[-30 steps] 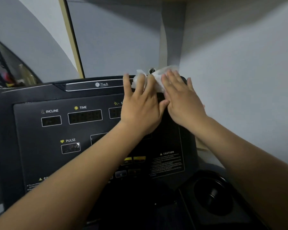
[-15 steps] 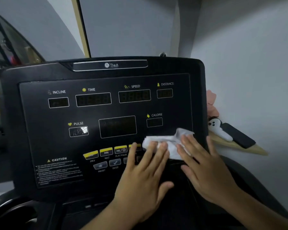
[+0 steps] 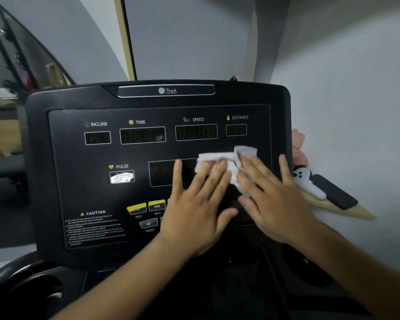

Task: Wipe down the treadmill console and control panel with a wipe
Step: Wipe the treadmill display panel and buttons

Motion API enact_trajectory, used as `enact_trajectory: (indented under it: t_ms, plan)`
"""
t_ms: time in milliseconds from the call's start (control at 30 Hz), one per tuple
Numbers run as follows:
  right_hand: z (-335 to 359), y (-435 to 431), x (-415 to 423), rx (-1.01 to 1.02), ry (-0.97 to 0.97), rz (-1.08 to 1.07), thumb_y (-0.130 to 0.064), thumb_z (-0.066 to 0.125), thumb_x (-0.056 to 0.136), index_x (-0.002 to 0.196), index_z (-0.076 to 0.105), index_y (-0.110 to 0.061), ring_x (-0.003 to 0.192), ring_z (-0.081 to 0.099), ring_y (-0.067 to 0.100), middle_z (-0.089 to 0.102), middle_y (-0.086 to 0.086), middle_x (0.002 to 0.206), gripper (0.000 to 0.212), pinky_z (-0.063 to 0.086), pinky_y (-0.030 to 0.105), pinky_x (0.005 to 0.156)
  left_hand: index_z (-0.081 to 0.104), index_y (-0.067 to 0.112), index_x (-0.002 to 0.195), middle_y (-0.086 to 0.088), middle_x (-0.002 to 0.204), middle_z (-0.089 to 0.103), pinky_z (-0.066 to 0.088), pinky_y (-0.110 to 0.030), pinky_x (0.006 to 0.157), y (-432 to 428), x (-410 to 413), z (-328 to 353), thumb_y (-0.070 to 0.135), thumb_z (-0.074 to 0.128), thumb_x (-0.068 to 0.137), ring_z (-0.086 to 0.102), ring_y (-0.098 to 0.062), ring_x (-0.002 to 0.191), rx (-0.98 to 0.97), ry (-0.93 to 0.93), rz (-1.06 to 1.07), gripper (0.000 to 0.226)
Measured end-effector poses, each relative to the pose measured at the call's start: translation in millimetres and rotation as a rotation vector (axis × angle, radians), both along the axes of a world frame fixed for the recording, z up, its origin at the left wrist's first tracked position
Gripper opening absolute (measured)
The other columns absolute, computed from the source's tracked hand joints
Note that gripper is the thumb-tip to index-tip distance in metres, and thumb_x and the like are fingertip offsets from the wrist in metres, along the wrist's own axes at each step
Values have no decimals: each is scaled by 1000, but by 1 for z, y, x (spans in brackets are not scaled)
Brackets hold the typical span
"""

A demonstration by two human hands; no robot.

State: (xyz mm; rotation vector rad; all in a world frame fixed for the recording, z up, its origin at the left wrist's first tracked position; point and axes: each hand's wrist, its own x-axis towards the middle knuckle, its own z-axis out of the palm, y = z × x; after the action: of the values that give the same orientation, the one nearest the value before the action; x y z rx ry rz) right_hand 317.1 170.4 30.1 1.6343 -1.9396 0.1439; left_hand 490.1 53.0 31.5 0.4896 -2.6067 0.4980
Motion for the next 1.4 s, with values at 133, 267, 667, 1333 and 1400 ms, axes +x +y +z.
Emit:
enact_trajectory:
  t_ms: [133, 267, 667, 1333, 1400]
  plan:
    - [65, -48, -12, -75, -56, -97, -49, 19, 100, 151, 29, -23, 150, 6, 20, 14, 6, 163, 58, 4, 66, 115, 25, 16, 156, -4, 164, 18, -4, -69, 114, -38, -27, 57, 59, 15, 100, 11, -24, 153, -57, 82, 100, 71]
    - [96, -70, -13, -110, -80, -129, -50, 17, 100, 152, 24, -27, 151, 2, 22, 8, 7, 164, 58, 0, 65, 115, 19, 19, 157, -3, 166, 11, -5, -70, 113, -56, -29, 86, 58, 7, 99, 3, -24, 153, -63, 106, 135, 71]
    - [-64, 24, 49, 201, 24, 191, -50, 28, 101, 149, 36, -29, 150, 14, 23, 24, 5, 160, 53, 14, 66, 111, 40, 22, 150, 4, 153, 45, 10, -72, 112, 3, 107, -69, 59, 25, 100, 33, -30, 145, 67, -165, -26, 64]
    - [113, -115, 34, -105, -23, -17, -54, 10, 98, 154, 18, -30, 151, 4, 20, 11, 4, 164, 61, -2, 68, 113, 13, 25, 157, 1, 166, 6, -10, -71, 112, -97, 25, 100, 58, 3, 98, -3, -23, 153, 19, 200, 213, 69]
    - [92, -108, 42, -88, -3, 22, -53, 15, 99, 154, 21, -27, 150, 5, 23, 11, 6, 163, 61, 0, 68, 114, 18, 23, 157, 1, 166, 10, -6, -71, 113, -89, 38, 81, 57, 8, 99, 2, -25, 153, 43, 195, 184, 68]
